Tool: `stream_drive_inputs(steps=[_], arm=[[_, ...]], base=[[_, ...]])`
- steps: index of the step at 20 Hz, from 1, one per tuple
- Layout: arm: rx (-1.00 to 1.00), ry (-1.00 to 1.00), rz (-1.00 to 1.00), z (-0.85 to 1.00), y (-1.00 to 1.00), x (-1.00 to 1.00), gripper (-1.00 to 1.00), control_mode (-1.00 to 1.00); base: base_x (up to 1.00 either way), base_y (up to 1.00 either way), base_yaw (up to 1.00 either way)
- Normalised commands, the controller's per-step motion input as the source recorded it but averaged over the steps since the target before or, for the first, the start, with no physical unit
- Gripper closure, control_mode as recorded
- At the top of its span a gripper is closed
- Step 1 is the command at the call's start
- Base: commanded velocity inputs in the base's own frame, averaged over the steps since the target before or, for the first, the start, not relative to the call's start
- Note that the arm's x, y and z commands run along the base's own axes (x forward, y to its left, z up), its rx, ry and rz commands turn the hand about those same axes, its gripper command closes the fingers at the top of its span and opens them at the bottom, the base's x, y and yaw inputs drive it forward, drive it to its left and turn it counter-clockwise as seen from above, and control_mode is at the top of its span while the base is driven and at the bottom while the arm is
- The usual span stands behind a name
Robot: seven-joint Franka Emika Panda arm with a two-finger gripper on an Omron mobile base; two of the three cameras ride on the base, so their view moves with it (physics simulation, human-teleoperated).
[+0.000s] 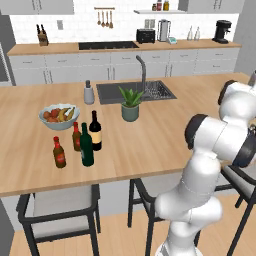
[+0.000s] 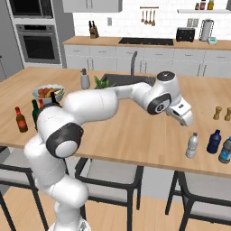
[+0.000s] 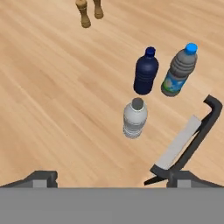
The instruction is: Move the plastic bottles in the middle to the plastics group, and the glass bottles in the middle to the glass group.
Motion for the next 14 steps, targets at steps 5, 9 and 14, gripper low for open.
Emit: stream_drive_inputs(steps=[5, 9, 14], arm=[[-0.05, -0.18, 0.27, -0.21, 1.00, -0.42, -1.00, -1.00], [-0.05, 0.00, 0.37, 0.00, 1.00, -0.57, -1.00, -1.00], [-0.01, 0.00, 0.21, 0.03, 0.93, -0.20, -1.00, -1.00]], base=[[0.00, 0.00, 0.00], [0.00, 0.00, 0.00], [0.00, 0.00, 0.00]])
